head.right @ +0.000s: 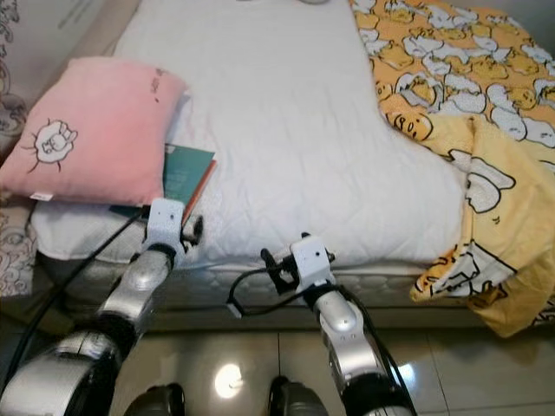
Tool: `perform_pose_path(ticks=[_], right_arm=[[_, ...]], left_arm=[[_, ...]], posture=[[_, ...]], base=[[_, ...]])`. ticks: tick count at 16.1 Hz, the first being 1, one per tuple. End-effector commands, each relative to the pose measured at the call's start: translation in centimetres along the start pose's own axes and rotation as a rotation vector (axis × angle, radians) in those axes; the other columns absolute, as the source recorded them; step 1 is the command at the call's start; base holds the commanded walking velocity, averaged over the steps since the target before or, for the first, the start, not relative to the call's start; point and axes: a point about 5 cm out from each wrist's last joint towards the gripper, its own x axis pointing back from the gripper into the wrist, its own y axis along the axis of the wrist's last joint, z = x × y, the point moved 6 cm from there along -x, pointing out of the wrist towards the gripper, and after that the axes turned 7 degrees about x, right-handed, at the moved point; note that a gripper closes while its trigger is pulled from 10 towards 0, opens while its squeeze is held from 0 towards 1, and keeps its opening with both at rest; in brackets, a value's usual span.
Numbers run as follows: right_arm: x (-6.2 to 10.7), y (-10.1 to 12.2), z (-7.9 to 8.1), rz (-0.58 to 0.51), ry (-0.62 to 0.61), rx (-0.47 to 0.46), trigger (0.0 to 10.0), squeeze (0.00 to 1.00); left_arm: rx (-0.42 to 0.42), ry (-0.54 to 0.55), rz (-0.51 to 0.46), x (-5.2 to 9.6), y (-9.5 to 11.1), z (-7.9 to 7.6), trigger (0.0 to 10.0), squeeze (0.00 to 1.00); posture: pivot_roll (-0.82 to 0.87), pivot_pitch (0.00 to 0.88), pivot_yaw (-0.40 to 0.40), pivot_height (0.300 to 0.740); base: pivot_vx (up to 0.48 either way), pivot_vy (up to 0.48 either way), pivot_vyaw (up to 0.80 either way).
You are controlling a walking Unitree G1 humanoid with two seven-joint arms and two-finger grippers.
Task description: Clean up the room
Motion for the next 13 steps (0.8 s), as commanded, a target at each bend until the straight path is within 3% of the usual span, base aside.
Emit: perform_pose_path(ticks=[1, 2, 4, 5, 6, 8, 9, 10, 13], right_arm=[[0.2, -0.3, -0.1, 0.014, 0.004, 0.009, 10.0, 0.00], [0.2, -0.3, -0.1, 0.015, 0.007, 0.009, 10.0, 0.00], [0.2, -0.4, -0.1, 0.020, 0.017, 0.010, 10.0, 0.00], [0.2, -0.4, 0.0, 0.022, 0.025, 0.011, 10.0, 0.00], [0.1, -0.4, 0.1, 0.022, 0.033, 0.011, 10.0, 0.00], [-0.1, -0.1, 0.3, 0.018, 0.043, 0.011, 10.0, 0.00], [-0.3, 0.1, 0.3, 0.015, 0.045, 0.010, 10.0, 0.00], [-0.4, 0.2, 0.4, 0.013, 0.050, 0.010, 10.0, 0.00], [0.0, 0.0, 0.3, 0.016, 0.051, 0.013, 10.0, 0.00]], left_arm=[[0.031, -0.071, 0.014, 0.6, -0.8, -0.9, 10.0, 0.00], [0.134, -0.108, -0.016, 1.5, -0.4, -0.2, 10.0, 0.00], [0.335, -0.178, -0.146, 3.1, 3.4, 1.7, 10.0, 0.00], [0.439, -0.144, -0.182, 3.1, 4.8, 3.6, 10.0, 0.00], [0.525, -0.049, -0.177, 2.6, 4.8, 6.1, 10.0, 0.00], [0.654, 0.120, -0.116, 1.8, 3.0, 9.7, 10.0, 0.00], [0.732, 0.185, -0.067, 1.5, 1.7, 10.4, 10.0, 0.00], [0.822, 0.276, 0.005, 1.4, -0.3, 10.6, 10.0, 0.00], [0.870, 0.381, 0.060, 1.7, -1.8, 11.0, 10.0, 0.00]], posture=[[-0.08, 0.154, -0.086, 0.740], [-0.08, 0.154, -0.089, 0.740], [-0.07, 0.149, -0.098, 0.740], [-0.06, 0.143, -0.104, 0.740], [-0.06, 0.139, -0.107, 0.740], [-0.06, 0.135, -0.110, 0.740], [-0.05, 0.134, -0.115, 0.740], [-0.07, 0.141, -0.122, 0.740], [-0.09, 0.152, -0.127, 0.740]], base=[[0.000, 0.000, 0.00], [0.000, 0.000, 0.00], [0.000, 0.000, 0.00], [0.000, 0.000, 0.00], [0.000, 0.000, 0.00], [0.000, 0.000, 0.00], [0.000, 0.000, 0.00], [0.000, 0.000, 0.00], [0.000, 0.000, 0.00]])
